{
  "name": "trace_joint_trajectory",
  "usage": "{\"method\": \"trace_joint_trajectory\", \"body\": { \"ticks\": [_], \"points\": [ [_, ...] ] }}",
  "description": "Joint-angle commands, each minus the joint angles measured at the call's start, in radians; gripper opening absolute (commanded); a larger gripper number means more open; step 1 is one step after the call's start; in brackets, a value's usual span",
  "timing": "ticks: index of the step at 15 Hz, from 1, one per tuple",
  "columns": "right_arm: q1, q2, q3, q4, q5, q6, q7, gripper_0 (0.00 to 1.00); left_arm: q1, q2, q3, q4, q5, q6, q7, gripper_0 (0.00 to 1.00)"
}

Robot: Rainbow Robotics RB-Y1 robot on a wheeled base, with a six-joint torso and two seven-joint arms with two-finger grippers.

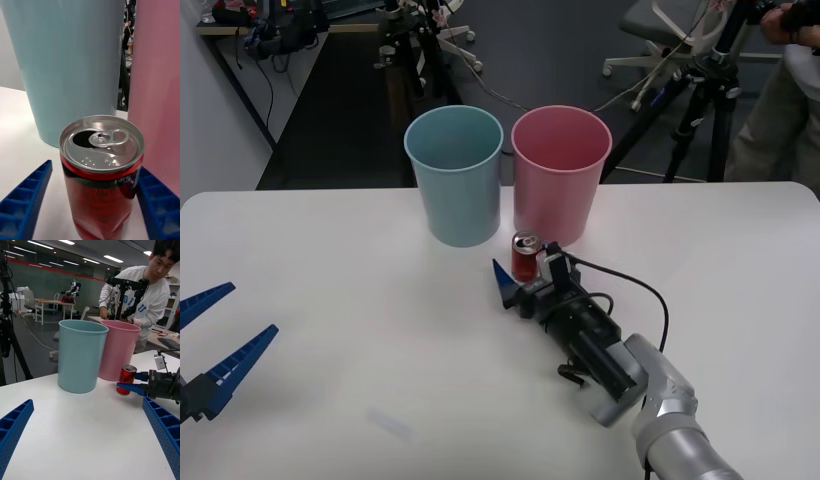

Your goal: Grasp the object on the table and drop it into the matching bin: aluminum can to the light blue bin, PET bottle to the pink bin.

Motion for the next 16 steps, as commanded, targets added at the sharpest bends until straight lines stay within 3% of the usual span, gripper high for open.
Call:
{"method": "trace_joint_trajectory", "body": {
  "ticks": [1, 11, 16],
  "points": [
    [0.001, 0.000, 0.000, -0.001, 0.002, -0.004, 0.005, 0.00, 0.000, 0.000, 0.000, 0.000, 0.000, 0.000, 0.000, 1.00],
    [0.006, 0.000, 0.000, -0.016, 0.002, -0.016, 0.005, 0.00, 0.000, 0.000, 0.000, 0.000, 0.000, 0.000, 0.000, 1.00],
    [0.152, -0.008, 0.008, -0.243, 0.066, -0.012, -0.024, 0.00, 0.000, 0.000, 0.000, 0.000, 0.000, 0.000, 0.000, 1.00]
  ]
}}
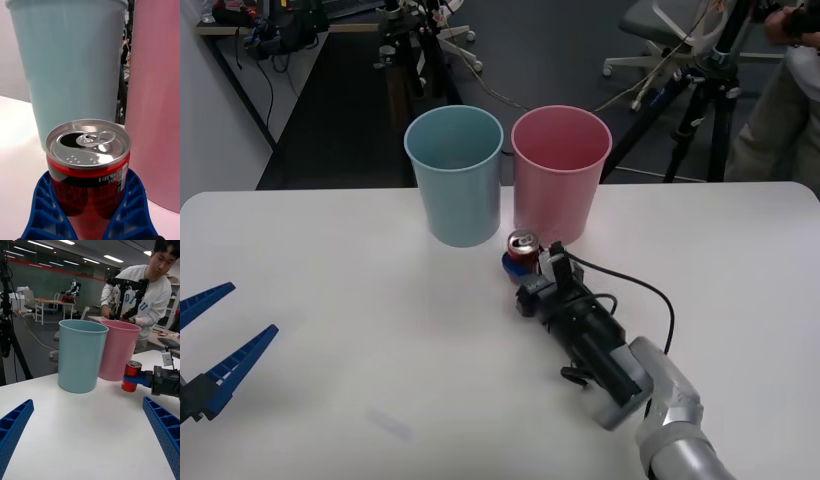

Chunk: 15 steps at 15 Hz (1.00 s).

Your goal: Grasp the object on the table and drop it into the matching bin: aluminum can to the light blue bin, PET bottle to the pink bin.

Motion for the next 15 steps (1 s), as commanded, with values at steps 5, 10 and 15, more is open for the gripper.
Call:
{"method": "trace_joint_trajectory", "body": {
  "ticks": [5, 10, 15],
  "points": [
    [0.231, -0.092, 0.120, -0.442, 0.053, 0.150, -0.119, 0.00, 0.000, 0.000, 0.000, 0.000, 0.000, 0.000, 0.000, 1.00],
    [0.322, -0.209, 0.266, -0.785, 0.086, 0.339, -0.265, 0.00, 0.000, 0.000, 0.000, 0.000, 0.000, 0.000, 0.000, 1.00],
    [0.326, -0.281, 0.349, -1.026, 0.121, 0.521, -0.291, 0.00, 0.000, 0.000, 0.000, 0.000, 0.000, 0.000, 0.000, 1.00]
  ]
}}
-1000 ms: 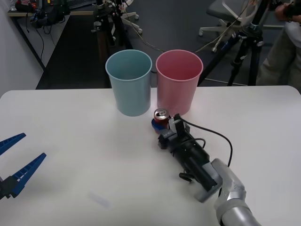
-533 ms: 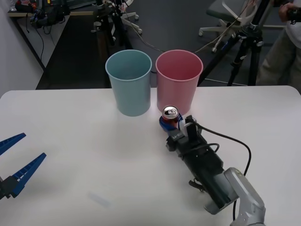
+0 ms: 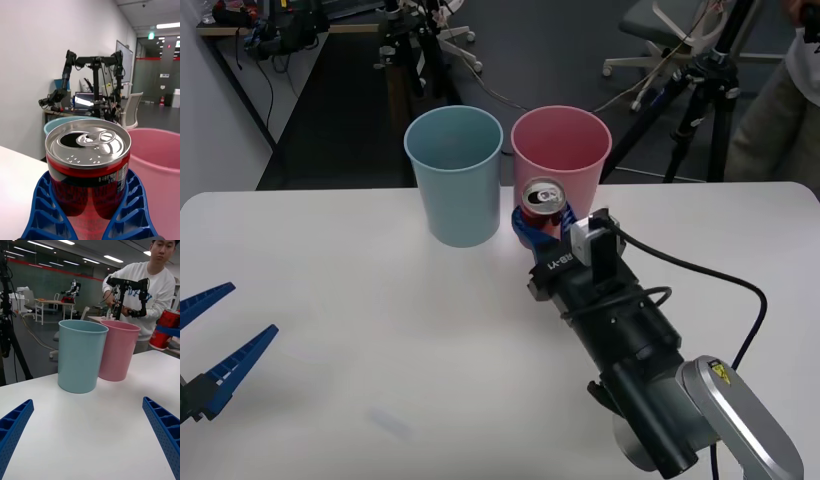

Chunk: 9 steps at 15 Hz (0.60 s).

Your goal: Grasp the object on the table and drop it into the matching bin: aluminum can to the light blue bin, PET bottle to the pink bin.

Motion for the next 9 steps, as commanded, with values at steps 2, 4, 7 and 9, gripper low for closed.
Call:
{"method": "trace_joint_trajectory", "body": {
  "ticks": [2, 4, 7, 9],
  "points": [
    [-0.036, -0.023, 0.048, -0.124, 0.019, 0.097, -0.021, 0.00, 0.000, 0.000, 0.000, 0.000, 0.000, 0.000, 0.000, 1.00],
    [-0.102, -0.015, 0.062, -0.124, 0.016, 0.131, -0.030, 0.00, 0.000, 0.000, 0.000, 0.000, 0.000, 0.000, 0.000, 1.00],
    [-0.237, -0.012, 0.114, -0.118, 0.007, 0.266, -0.038, 0.00, 0.000, 0.000, 0.000, 0.000, 0.000, 0.000, 0.000, 1.00],
    [-0.319, 0.006, 0.131, -0.068, -0.021, 0.313, -0.044, 0.00, 0.000, 0.000, 0.000, 0.000, 0.000, 0.000, 0.000, 1.00]
  ]
}}
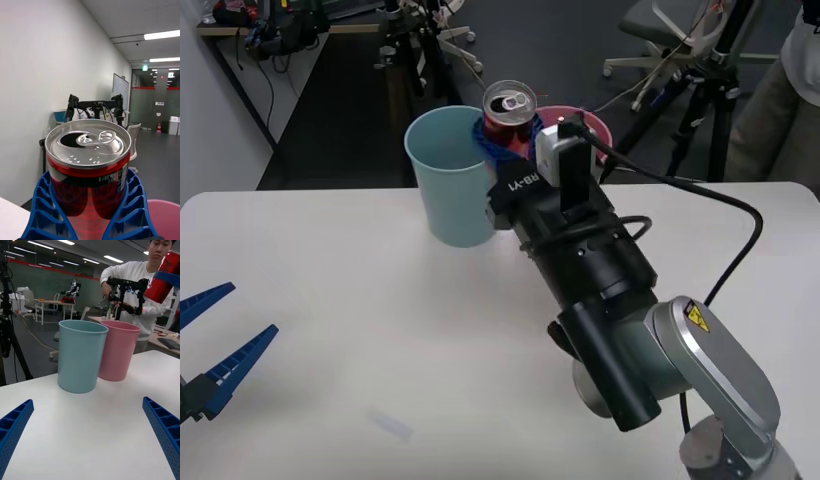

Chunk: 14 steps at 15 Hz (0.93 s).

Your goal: Grasp the object on the table and drop it into the matching bin: aluminum can to the light blue bin, PET bottle to the pink bin.

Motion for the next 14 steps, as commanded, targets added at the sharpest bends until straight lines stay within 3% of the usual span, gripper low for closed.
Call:
{"method": "trace_joint_trajectory", "body": {
  "ticks": [1, 6, 14],
  "points": [
    [-0.113, 0.043, 0.005, 0.099, -0.025, 0.041, -0.007, 0.00, 0.000, 0.000, 0.000, 0.000, 0.000, 0.000, 0.000, 1.00],
    [-0.293, 0.156, -0.041, 0.342, -0.021, 0.041, -0.016, 0.00, 0.000, 0.000, 0.000, 0.000, 0.000, 0.000, 0.000, 1.00],
    [-0.544, 0.273, -0.129, 0.725, -0.018, 0.041, -0.053, 0.00, 0.000, 0.000, 0.000, 0.000, 0.000, 0.000, 0.000, 1.00]
  ]
}}
